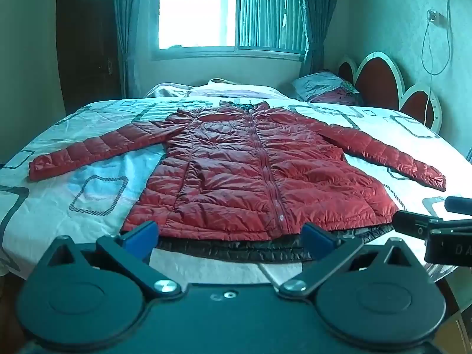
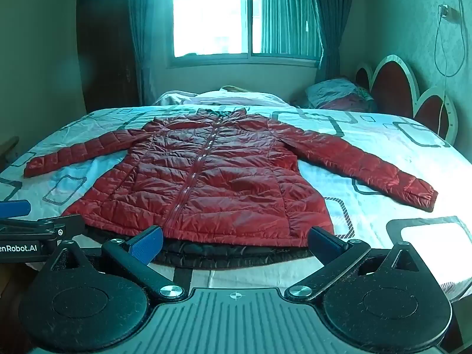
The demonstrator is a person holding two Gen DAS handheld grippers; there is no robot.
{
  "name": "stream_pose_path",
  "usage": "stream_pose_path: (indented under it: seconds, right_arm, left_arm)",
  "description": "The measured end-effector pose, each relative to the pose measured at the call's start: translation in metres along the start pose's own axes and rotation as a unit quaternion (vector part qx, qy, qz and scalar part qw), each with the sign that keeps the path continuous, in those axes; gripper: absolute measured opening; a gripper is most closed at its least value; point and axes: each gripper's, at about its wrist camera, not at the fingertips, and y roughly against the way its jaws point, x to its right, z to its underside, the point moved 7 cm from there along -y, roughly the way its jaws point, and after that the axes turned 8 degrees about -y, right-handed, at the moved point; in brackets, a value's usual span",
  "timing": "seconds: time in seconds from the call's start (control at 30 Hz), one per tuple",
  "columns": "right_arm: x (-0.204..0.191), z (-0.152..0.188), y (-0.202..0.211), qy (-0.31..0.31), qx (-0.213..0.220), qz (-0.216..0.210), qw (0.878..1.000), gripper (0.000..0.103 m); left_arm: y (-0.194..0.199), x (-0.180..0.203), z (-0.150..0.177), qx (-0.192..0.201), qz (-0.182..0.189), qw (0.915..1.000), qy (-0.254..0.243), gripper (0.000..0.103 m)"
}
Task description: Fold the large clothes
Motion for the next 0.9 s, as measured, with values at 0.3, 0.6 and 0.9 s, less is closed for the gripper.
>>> stream_pose_path:
  seconds: [0.3, 0.6, 0.9]
  right_arm:
    - [0.0034, -0.001, 0.0027, -0.003, 0.002, -0.003, 1.0, 0.103]
    - [-0.0028, -0.004, 0.0009, -0.004, 0.004, -0.003, 1.0, 0.103]
    - [-0.001, -0.0034, 0.0027, -0.005, 0.006, -0.004, 1.0, 0.103]
  left_arm:
    - [-0.0012, 0.0002, 0.0, -0.007, -0.003, 1.0, 0.0, 0.103]
    - [0.0022, -0.0006, -0.0031, -0.004, -0.002, 1.0, 0.0, 0.103]
    - [0.0002, -0.0008, -0.0021, -0.004, -0.002, 1.0, 0.0, 0.103]
